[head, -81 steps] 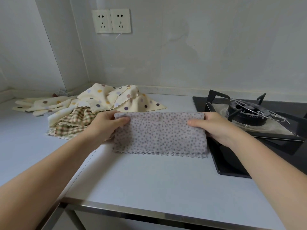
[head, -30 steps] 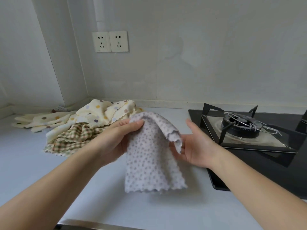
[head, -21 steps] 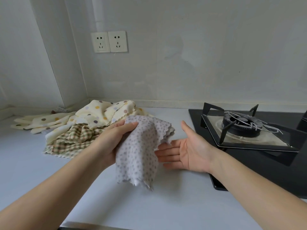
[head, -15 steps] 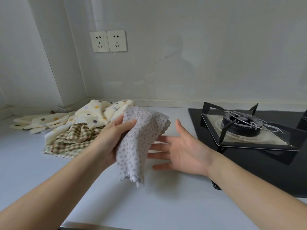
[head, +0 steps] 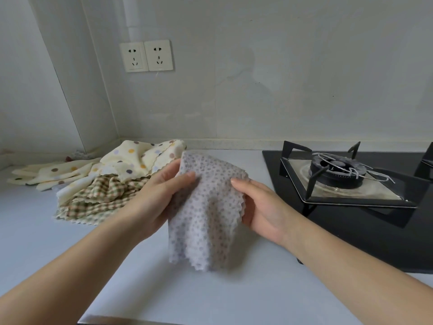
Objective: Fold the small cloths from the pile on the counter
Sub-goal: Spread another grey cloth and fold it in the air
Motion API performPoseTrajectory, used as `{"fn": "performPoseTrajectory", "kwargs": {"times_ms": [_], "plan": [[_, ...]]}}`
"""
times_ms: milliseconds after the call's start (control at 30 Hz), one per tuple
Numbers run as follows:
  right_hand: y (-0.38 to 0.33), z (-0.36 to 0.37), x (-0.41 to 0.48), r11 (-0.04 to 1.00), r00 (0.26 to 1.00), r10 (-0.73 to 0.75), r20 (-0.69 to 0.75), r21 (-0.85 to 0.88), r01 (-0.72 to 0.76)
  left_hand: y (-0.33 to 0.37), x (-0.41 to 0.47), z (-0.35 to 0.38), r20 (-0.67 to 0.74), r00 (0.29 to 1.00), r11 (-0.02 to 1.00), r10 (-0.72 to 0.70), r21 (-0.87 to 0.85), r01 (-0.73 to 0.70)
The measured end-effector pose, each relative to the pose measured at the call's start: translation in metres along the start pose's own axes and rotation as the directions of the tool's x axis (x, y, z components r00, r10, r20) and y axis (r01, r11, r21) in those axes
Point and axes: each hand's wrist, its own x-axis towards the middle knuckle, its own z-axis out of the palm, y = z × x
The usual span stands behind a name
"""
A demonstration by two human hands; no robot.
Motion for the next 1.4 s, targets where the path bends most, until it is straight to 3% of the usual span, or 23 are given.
{"fn": "performPoseTrajectory", "kwargs": {"times_ms": [133,200,333,533,633,767,867,933,1067,1233,1400], "plan": [[-0.003,-0.003,-0.002,0.989,0.996,-0.033,-0.078,-0.149,0.021,-0.005,0.002,-0.005,-0.087,0.992,0.985,-0.093,0.134,0.104],[-0.004,-0.004,-0.003,0.971,0.998,-0.035,-0.054,-0.239,0.021,-0.005,0.004,-0.005,-0.087,0.993,0.986,-0.083,0.14,0.094],[-0.008,-0.006,-0.004,0.971,0.997,-0.066,-0.043,-0.233,0.055,-0.005,0.007,-0.007,-0.149,0.988,0.992,-0.029,0.113,0.047],[-0.011,-0.006,-0.006,0.986,0.998,0.026,0.056,-0.166,-0.017,-0.003,0.001,-0.01,0.062,0.989,0.986,-0.136,0.101,0.129],[-0.01,-0.006,-0.003,0.987,0.998,-0.059,0.028,-0.147,0.063,0.0,-0.001,-0.015,0.186,0.976,0.988,-0.109,0.126,0.086],[-0.015,-0.007,-0.004,0.936,0.981,-0.161,0.11,-0.297,0.187,0.006,0.002,-0.02,0.127,0.989,0.983,-0.08,0.174,0.057],[-0.023,-0.003,-0.007,0.878,0.976,-0.164,0.142,-0.431,0.21,0.016,0.005,-0.012,0.021,1.0,0.997,-0.018,0.078,0.017],[-0.031,0.003,-0.008,0.87,0.97,-0.19,0.152,-0.431,0.238,0.025,0.008,-0.007,-0.049,0.998,0.997,0.043,0.069,-0.04],[-0.047,0.015,-0.004,0.864,0.955,-0.291,0.063,-0.41,0.291,0.041,0.011,0.001,-0.031,0.988,0.983,0.151,0.115,-0.146],[-0.069,0.031,0.005,0.771,0.922,-0.383,0.057,-0.53,0.353,0.061,0.02,0.008,-0.04,0.956,0.931,0.291,0.241,-0.274],[-0.091,0.051,0.017,0.689,0.856,-0.513,0.066,-0.563,0.456,0.08,0.03,0.007,-0.069,0.924,0.917,0.376,0.17,-0.36]]}}
